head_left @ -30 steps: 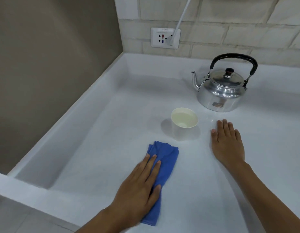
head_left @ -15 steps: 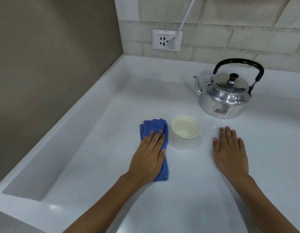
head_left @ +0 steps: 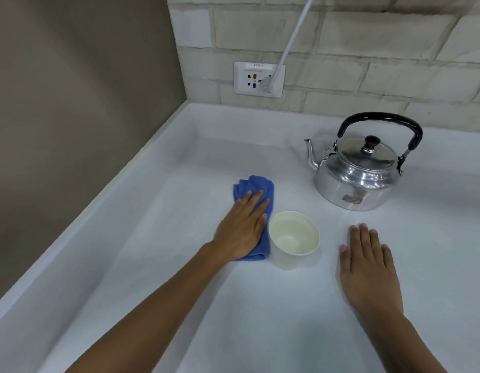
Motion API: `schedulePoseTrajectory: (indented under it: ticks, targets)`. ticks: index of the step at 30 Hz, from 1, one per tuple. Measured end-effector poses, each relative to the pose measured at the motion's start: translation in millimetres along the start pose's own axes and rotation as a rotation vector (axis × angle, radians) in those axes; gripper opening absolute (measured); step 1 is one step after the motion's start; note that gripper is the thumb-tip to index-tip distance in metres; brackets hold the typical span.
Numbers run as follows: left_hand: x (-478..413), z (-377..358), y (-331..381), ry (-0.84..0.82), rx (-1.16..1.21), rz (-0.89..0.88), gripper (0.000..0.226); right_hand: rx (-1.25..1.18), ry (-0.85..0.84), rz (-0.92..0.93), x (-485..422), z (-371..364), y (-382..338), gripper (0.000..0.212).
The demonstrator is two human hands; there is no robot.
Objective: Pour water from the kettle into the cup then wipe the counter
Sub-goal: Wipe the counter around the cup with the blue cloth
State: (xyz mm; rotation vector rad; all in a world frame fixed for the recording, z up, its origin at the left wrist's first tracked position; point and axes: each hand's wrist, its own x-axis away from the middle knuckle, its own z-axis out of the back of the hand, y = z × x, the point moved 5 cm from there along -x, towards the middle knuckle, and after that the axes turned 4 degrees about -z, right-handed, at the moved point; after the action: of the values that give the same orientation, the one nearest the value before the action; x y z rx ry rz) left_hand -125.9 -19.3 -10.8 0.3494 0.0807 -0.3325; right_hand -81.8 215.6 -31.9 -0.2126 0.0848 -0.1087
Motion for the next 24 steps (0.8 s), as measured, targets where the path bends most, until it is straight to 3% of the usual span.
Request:
schedulePoseTrajectory:
  ticks: [7,15,20,24]
  targets:
    - [17.5,-1.2,-9.5,-0.048,0.027,-0.303,0.044,-0.012,-0.013,0.027,4.3,6.1,-2.8,0.069]
    - [-42.1,-0.5,-41.8,-0.027,-0.119,-0.121,0.046,-0.004,-0.034,0.015,4.3,8.4,-6.7,0.071]
    - [-85.6,-4.4,-52.5,-0.016,-0.16,-0.007,0.048,-0.045,-0.052,-0.022,3.5,8.6,-6.5,0.057]
    - [-106.7,-6.6,-60.8,-0.018,-0.152,0.057,0.049,-0.061,-0.063,-0.019,4.4,10.5,-7.7,0.062]
